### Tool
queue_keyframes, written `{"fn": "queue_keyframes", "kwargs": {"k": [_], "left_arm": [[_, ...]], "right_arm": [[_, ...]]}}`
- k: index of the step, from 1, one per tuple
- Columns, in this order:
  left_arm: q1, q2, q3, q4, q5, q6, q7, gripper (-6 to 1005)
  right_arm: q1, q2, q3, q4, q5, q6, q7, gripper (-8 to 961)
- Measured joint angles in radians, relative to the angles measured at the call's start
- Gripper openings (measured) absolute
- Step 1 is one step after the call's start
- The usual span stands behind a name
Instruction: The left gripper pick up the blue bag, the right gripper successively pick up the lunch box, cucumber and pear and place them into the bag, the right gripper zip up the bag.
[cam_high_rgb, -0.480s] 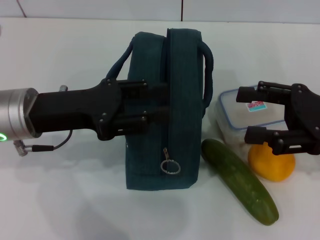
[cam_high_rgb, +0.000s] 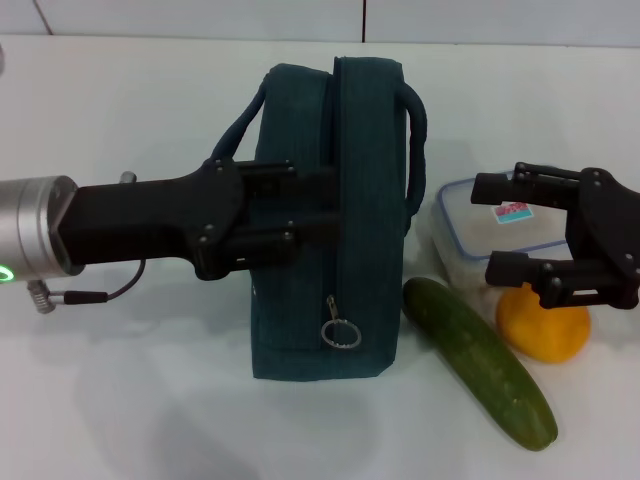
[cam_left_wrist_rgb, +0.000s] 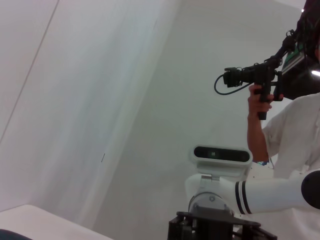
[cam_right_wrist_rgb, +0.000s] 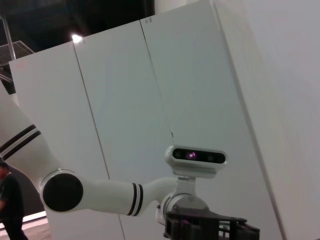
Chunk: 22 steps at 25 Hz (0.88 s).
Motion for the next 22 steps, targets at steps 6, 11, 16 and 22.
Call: {"fn": "queue_keyframes", "kwargs": {"k": [6, 11, 16, 22], "left_arm": [[-0.006, 0.007, -0.047, 0.034, -0.001, 0.000, -0.125, 578], [0.002, 0.026, -0.080, 0.205, 0.049, -0.065, -0.385, 577], [0.003, 0.022, -0.127, 0.437, 0.231, -0.144, -0.707, 575], [-0.013, 0.012, -0.132, 0.657, 0.396, -0.142, -1.007, 574]], "right_arm": [[-0.005, 0.001, -0.002, 0.002, 0.000, 0.023, -0.021, 813], [-0.018, 0.001, -0.004, 0.003, 0.000, 0.033, -0.047, 813], [-0.028, 0.001, -0.005, 0.002, 0.000, 0.056, -0.059, 812], [-0.029, 0.001, -0.005, 0.002, 0.000, 0.080, -0.067, 812]]}}
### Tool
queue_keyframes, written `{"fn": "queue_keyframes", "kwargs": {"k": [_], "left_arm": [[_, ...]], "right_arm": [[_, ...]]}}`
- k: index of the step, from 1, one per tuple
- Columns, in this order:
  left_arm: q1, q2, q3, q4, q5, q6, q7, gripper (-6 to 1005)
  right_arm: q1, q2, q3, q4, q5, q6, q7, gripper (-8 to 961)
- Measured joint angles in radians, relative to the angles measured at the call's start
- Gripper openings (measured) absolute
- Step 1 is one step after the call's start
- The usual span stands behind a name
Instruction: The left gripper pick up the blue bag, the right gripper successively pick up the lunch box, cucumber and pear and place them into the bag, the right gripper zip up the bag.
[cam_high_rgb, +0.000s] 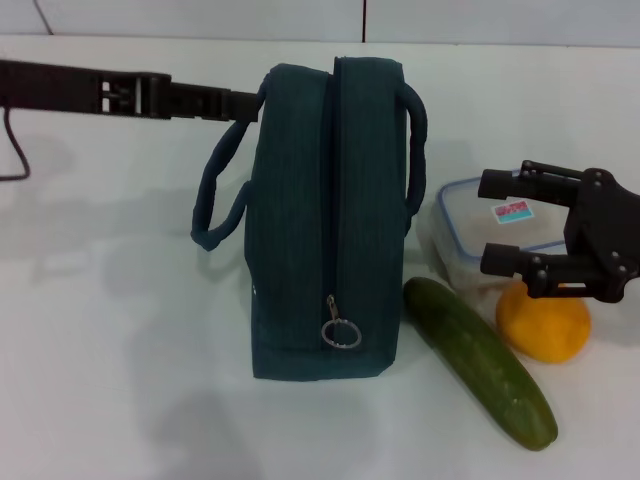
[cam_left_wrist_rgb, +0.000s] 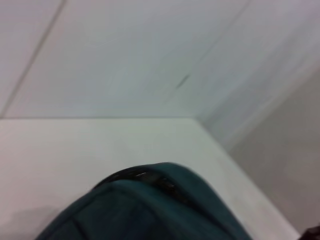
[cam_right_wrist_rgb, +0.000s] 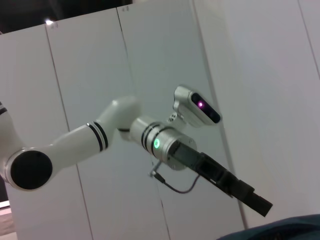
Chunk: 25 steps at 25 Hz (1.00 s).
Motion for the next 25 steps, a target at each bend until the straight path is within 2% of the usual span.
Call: {"fn": "queue_keyframes", "kwargs": {"k": [3, 7, 17, 25], "left_arm": [[-0.020, -0.008, 0.004, 0.055, 0.098, 0.001, -0.093, 575], [-0.048, -0.009, 0.026, 0.007, 0.146, 0.002, -0.145, 575], [-0.106, -0.010, 0.028, -0.078, 0.157, -0.004, -0.153, 574], [-0.135, 0.002, 0.027, -0.088, 0.149, 0.016, -0.216, 574]], "right_arm": [[0.000, 0.000, 0.000, 0.000, 0.000, 0.006, -0.002, 812], [0.000, 0.000, 0.000, 0.000, 0.000, 0.013, -0.012, 813], [-0.003, 0.000, 0.002, 0.022, 0.005, 0.018, -0.039, 813], [-0.013, 0.000, 0.004, 0.025, 0.007, 0.018, -0.047, 813]]}}
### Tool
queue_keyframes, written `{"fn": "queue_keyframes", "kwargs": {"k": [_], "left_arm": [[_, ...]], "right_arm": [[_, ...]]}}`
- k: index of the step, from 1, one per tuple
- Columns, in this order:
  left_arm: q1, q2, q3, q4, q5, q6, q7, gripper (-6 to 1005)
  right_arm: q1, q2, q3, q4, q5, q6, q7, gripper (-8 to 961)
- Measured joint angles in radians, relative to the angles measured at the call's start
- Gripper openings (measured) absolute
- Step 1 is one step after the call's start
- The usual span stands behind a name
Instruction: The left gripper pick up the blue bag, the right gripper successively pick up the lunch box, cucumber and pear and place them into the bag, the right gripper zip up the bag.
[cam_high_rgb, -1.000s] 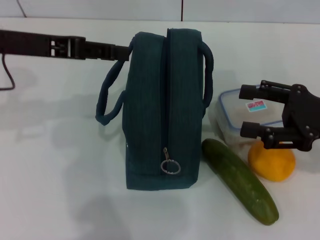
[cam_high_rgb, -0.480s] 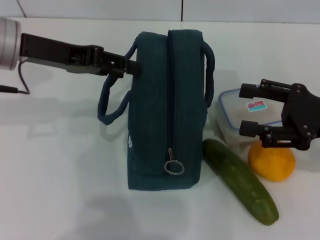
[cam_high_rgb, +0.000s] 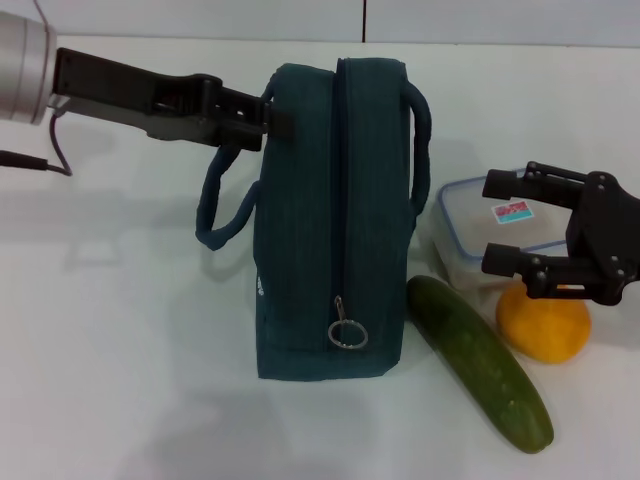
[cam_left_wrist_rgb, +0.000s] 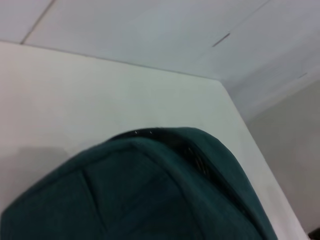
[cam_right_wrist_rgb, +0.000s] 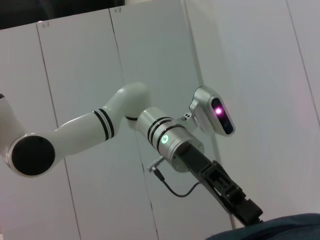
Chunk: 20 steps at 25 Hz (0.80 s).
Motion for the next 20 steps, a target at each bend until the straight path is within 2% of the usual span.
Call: {"fn": "queue_keyframes", "kwargs": {"k": [4, 10, 20], "left_arm": [[-0.011, -0.007, 0.004, -0.008, 0.005, 0.012, -0.032, 575], [-0.031, -0.003, 0.011, -0.027, -0.003, 0.023, -0.072, 574], [-0.038, -0.020, 0.024, -0.028, 0.085, 0.016, -0.059, 558]], "right_arm": [[-0.002, 0.000, -0.003, 0.001, 0.000, 0.000, 0.000, 812], [-0.002, 0.002, -0.003, 0.013, 0.000, -0.001, -0.009, 812], [-0.018, 0.002, 0.005, 0.015, 0.002, -0.008, -0.029, 812]]}}
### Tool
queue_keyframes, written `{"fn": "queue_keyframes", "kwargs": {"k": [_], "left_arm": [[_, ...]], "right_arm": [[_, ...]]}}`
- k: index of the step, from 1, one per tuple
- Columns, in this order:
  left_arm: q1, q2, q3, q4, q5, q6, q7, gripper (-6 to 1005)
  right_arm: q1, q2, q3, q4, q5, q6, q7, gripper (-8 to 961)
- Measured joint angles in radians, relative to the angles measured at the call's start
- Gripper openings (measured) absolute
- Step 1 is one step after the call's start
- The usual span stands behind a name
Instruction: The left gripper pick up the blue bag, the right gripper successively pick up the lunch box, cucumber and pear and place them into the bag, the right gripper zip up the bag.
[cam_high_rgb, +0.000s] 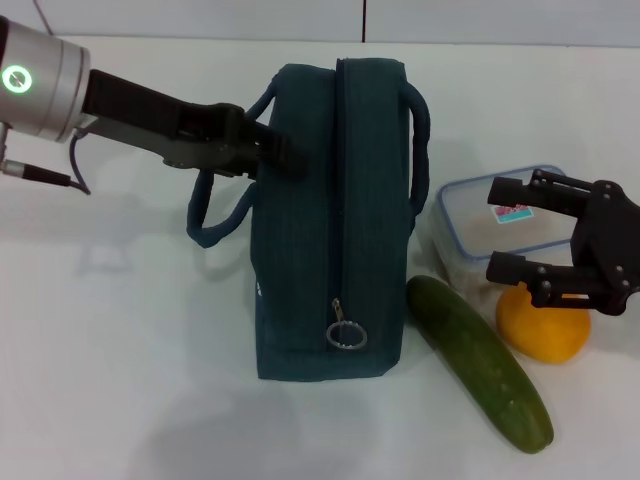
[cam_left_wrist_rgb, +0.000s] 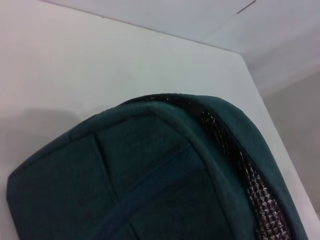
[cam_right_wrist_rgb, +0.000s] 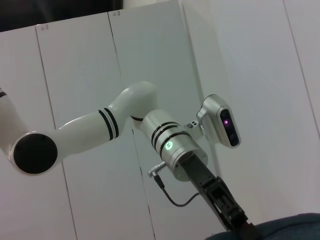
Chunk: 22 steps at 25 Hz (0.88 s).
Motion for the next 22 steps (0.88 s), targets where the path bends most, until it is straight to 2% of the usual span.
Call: {"fn": "queue_keyframes", "kwargs": {"k": [7, 12, 14, 22], "left_arm": [[0.005, -0.001, -0.001, -0.005, -0.022, -0.002, 0.073, 546], [0.002, 0.002, -0.007, -0.043, -0.023, -0.002, 0.076, 330], [-0.001, 0.004, -0.008, -0.063, -0.023, -0.002, 0.080, 108], [0.000, 0.005, -0.008, -0.085, -0.047, -0.002, 0.085, 59]], "right_arm": [[-0.005, 0.000, 0.001, 0.000, 0.002, -0.002, 0.000, 812], [-0.007, 0.000, 0.001, 0.000, 0.003, -0.002, 0.000, 813], [-0.008, 0.000, 0.001, 0.000, 0.003, -0.002, 0.000, 813], [-0.007, 0.003, 0.002, 0.024, 0.019, -0.002, 0.001, 813]]}}
